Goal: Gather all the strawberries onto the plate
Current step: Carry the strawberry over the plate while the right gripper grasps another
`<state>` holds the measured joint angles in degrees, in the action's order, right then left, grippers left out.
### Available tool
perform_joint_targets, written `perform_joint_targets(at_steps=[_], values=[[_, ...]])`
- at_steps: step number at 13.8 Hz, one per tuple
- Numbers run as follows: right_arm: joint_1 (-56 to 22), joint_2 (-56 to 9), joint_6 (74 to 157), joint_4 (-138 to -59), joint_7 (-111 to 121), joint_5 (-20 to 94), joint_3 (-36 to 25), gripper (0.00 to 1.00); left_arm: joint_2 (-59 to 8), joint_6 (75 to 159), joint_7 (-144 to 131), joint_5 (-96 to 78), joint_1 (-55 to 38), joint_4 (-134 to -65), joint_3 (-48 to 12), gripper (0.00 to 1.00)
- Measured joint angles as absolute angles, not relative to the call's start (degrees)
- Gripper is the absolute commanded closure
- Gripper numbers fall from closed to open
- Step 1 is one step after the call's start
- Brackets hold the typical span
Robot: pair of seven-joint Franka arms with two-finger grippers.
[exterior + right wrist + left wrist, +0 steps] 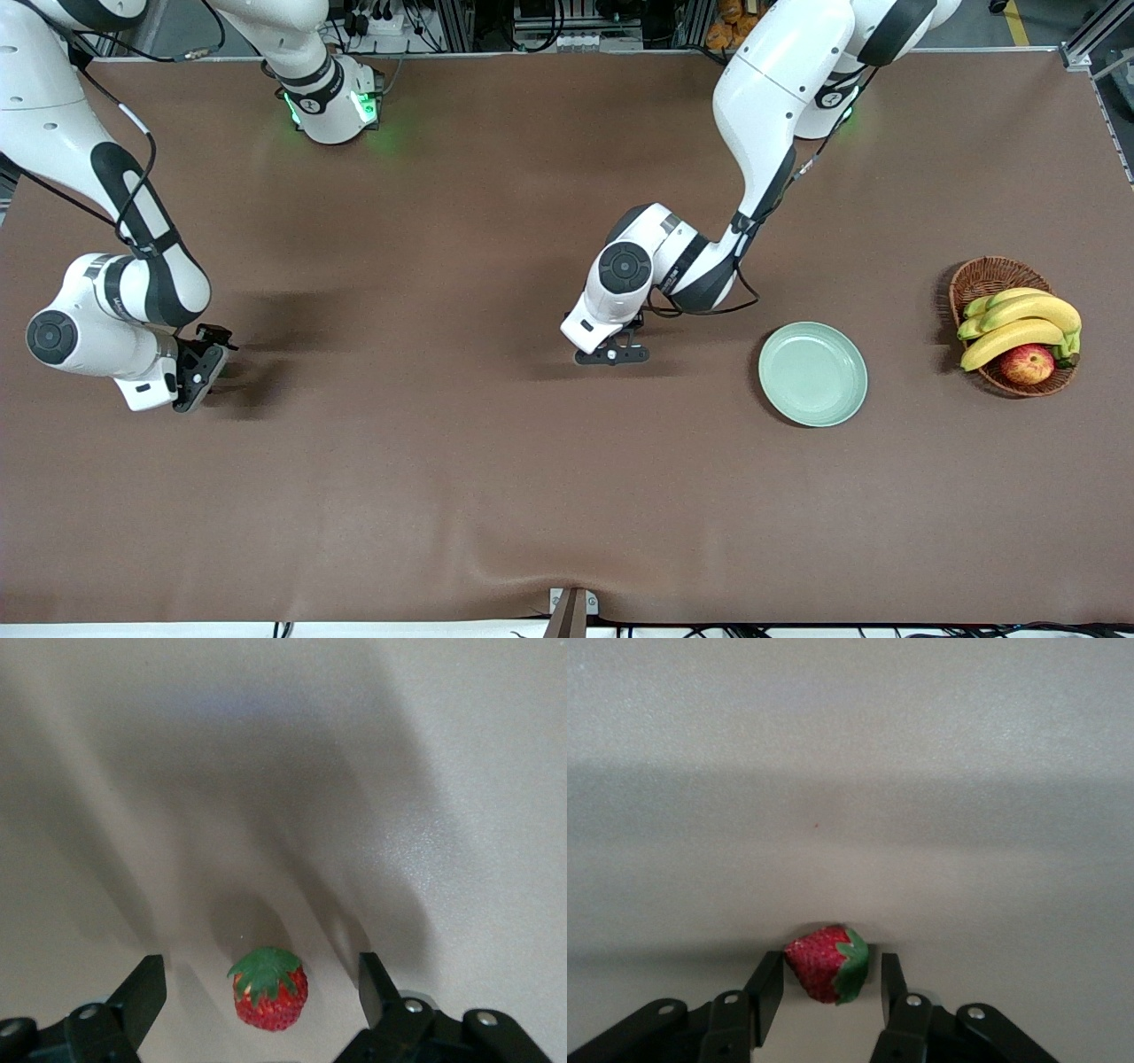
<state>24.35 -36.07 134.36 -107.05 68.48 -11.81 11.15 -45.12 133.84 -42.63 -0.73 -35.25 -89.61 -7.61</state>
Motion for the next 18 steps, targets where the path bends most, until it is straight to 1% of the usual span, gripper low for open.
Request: perform_joint_targets(at_steps=[1, 3, 4, 5, 6, 7, 10, 11, 14, 15, 16, 18], values=[[24.35, -36.08, 134.36, -107.05, 68.92, -11.84, 11.16, 0.54, -45.12, 133.84, -42.64, -0.43, -35.25, -89.61, -7.57, 0.51], [24.36, -36.07, 134.51, -106.90, 70.20, -12.00, 11.20, 0.94, -45.12, 133.84, -42.65, -0.23, -35.24, -89.61, -7.55, 0.60], [24.36, -36.07, 134.51, -106.62, 70.85, -12.14, 11.22, 1.00, -45.12, 133.84, -42.65, -0.22, -35.24, -89.61, -7.55, 0.67], [24.36, -36.07, 134.50, -106.33, 71.72, -12.26, 11.24, 1.00, -45.12, 133.84, -42.71, -0.21, -35.24, -89.61, -7.55, 0.78], [24.36, -36.08, 134.31, -106.11, 72.79, -12.31, 11.28, 1.00, -45.10, 133.84, -42.82, -0.21, -35.24, -89.57, -7.55, 0.86], [24.36, -36.08, 134.19, -106.03, 73.79, -12.34, 11.34, 1.00, -45.08, 133.84, -42.97, -0.21, -35.24, -89.56, -7.55, 0.89], [24.35, -36.04, 133.85, -105.87, 75.18, -12.36, 12.00, 1.00, -44.74, 132.75, -43.13, 0.01, -34.91, -89.38, -7.31, 0.88], [24.35, -35.88, 133.74, -105.63, 75.86, -12.37, 12.45, 1.00, -44.06, 131.51, -43.13, 0.62, -34.33, -89.18, -7.20, 0.90], [24.63, -34.03, 130.93, -105.16, 79.29, -11.88, 15.10, 1.00, -39.71, 124.83, -43.12, 1.36, -31.71, -88.79, -7.12, 0.91], [25.32, -33.14, 129.11, -105.15, 80.88, -10.92, 17.07, 1.00, -38.02, 122.60, -43.12, 1.53, -30.94, -88.82, -7.08, 0.94], [26.53, -32.39, 127.67, -105.15, 82.60, -9.53, 19.89, 1.00, -36.42, 120.83, -42.98, 1.93, -29.95, -89.13, -7.05, 0.94], [29.52, -31.59, 125.57, -105.18, 84.72, -7.35, 26.37, 1.00, -33.72, 119.64, -41.75, 4.79, -27.08, -91.24, -6.97, 0.92]])
